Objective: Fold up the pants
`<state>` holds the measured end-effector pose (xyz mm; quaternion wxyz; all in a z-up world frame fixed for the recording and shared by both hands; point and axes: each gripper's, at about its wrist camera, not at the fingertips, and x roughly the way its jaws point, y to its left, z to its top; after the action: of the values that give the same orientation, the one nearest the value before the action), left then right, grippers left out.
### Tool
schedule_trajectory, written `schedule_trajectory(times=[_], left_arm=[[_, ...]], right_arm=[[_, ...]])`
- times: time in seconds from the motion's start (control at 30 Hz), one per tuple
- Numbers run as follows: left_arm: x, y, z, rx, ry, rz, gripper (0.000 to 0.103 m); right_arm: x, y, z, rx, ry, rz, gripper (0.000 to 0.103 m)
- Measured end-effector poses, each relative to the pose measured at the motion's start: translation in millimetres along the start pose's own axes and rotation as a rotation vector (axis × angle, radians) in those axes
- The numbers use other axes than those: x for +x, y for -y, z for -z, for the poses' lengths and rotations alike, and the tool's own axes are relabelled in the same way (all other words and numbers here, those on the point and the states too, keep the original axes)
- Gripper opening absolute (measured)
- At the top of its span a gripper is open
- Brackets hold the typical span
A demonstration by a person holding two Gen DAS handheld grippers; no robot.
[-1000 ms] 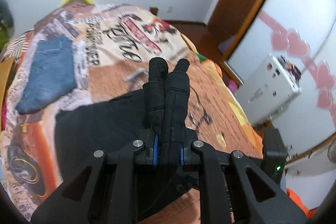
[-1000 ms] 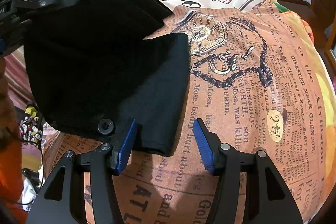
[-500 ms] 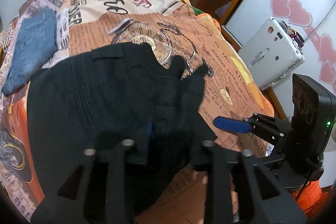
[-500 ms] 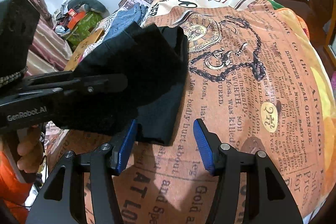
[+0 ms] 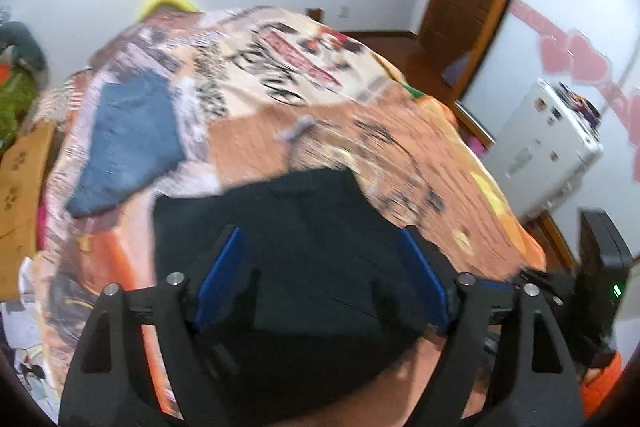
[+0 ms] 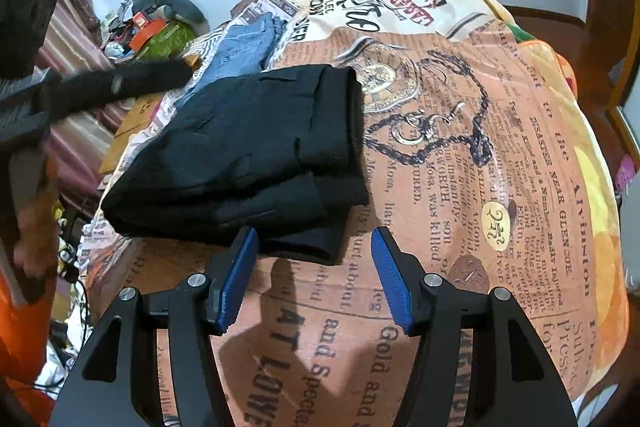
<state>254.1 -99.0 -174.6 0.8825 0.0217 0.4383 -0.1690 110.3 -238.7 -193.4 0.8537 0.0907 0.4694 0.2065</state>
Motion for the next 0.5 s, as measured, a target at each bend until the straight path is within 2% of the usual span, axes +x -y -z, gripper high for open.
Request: schedule_trajectory(times=[0.17,0.3,0.4,0.5], left_arm=[[25.5,-55.8,-24.7,-0.071,-0.024,-0.135,0.086],[62.4,-97.7,-33.3,-0.116,-0.101,-0.212,0.086],[95.7,-123.4,-35.5,-0.115,-0.167,-0.281,0.086],[125.8,-142.0,-32.3,-0.096,-0.233,-0.319,0.086]], right_arm=[[0.6,-3.6,-1.7,-0.006,0.003,-0.005,0.058],[5.6,-5.0,-2.6,-0.013,-0.019,-0.020,0.058],[9.7,-6.8,-1.5,-0.020,-0.040,-0.023,0.058],[15.9,-5.5,-0.6,-0.014,-0.057,-0.025,0.058]])
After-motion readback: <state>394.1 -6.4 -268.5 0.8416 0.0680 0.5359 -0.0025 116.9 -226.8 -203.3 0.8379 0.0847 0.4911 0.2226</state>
